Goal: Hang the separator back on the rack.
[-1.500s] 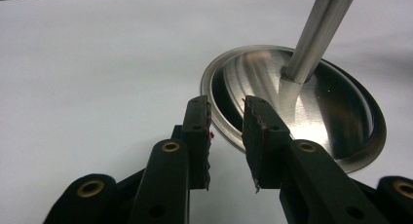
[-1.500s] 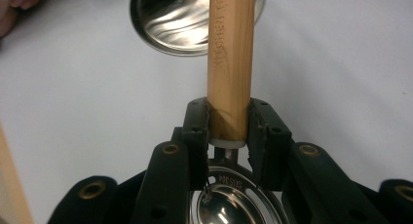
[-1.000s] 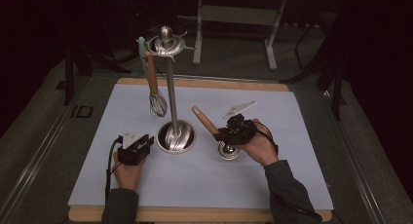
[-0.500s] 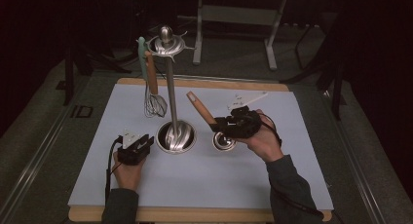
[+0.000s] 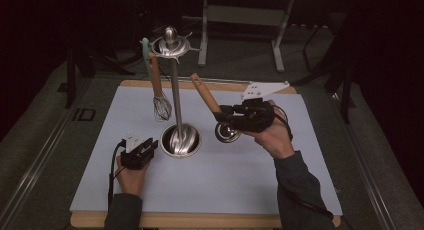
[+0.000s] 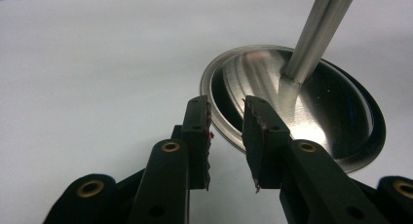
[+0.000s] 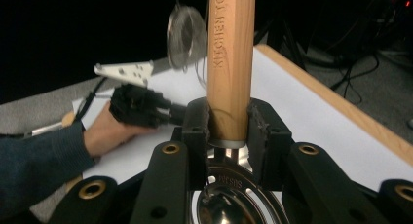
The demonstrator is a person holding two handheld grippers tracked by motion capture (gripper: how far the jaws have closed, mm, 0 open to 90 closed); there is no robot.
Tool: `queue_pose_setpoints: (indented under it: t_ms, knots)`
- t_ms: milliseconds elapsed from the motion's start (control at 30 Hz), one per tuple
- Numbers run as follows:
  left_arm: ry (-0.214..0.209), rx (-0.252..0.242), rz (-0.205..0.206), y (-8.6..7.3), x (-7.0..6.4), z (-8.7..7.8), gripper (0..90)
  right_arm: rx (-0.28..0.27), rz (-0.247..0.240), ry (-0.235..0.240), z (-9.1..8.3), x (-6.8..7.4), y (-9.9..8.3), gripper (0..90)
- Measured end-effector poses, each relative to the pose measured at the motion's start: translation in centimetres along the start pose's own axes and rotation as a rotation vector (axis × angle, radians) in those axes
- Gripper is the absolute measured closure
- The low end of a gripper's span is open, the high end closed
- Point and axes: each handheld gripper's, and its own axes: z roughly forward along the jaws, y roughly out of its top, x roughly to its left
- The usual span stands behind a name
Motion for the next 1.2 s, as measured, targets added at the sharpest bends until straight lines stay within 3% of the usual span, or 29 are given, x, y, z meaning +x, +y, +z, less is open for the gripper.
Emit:
queue_pose_setpoints:
  t_ms: [300, 600, 900, 1200]
  knots:
    - [0.0, 0.0, 0.001, 0.0, 0.0, 0.0, 72.2, -0.064, -0.033, -0.003, -1.0, 1.1, 2.5, 71.6]
    - [0.0, 0.0, 0.002, 0.0, 0.0, 0.0, 72.2, -0.101, -0.057, 0.006, -1.2, 2.0, 3.8, 71.6]
    - [-0.001, 0.0, 0.002, 0.0, 0.0, 0.0, 72.2, -0.107, -0.077, 0.029, -0.6, 2.7, 4.3, 71.6]
    - [0.0, -0.001, 0.001, 0.0, 0.0, 0.0, 72.2, -0.07, -0.067, -0.011, 1.2, 2.2, 4.6, 71.6]
